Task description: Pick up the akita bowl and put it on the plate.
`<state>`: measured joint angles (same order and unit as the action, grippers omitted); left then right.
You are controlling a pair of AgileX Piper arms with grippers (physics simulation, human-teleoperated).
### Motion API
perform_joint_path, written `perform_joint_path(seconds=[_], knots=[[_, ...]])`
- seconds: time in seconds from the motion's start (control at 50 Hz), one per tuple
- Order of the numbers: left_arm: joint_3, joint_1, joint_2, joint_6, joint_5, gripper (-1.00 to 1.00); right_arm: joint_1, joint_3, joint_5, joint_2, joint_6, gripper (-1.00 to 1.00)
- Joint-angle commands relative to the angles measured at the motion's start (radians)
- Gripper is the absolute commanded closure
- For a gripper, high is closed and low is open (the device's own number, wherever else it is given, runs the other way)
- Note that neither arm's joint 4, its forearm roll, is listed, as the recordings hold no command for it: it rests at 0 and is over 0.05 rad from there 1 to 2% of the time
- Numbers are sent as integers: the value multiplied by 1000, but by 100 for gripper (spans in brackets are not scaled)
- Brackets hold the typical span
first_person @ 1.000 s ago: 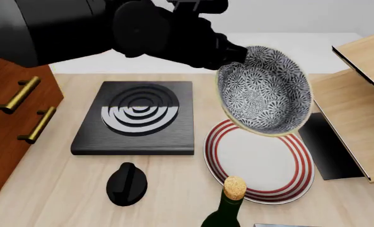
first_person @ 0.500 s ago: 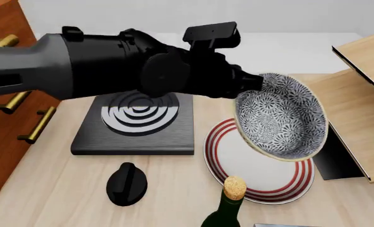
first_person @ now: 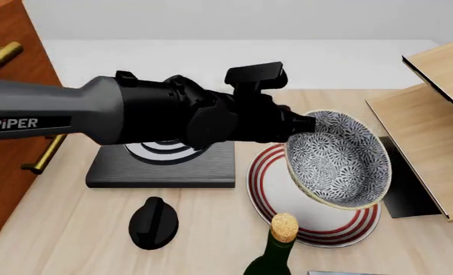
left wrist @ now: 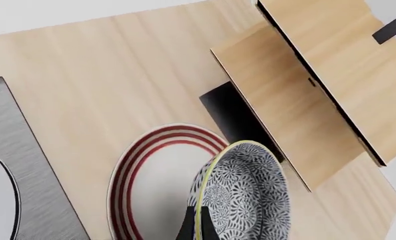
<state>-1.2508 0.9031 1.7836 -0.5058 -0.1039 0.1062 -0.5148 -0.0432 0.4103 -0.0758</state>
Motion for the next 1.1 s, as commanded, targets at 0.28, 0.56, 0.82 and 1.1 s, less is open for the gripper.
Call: perform_joint_path(seconds=[0.28,0.56,0.82,1.1], knots=[[82,-60,2,-49,37,100,-56,50,45,-92,-1,-100],[101,-56,28,-71,72,100,-58,51,43,-90,-1,-100],[129,-51,37,-101,107,100,-58,50,46,-93,1,-100],[139,-50,32,-103,104,100,-58,49,45,-93,1,-100]])
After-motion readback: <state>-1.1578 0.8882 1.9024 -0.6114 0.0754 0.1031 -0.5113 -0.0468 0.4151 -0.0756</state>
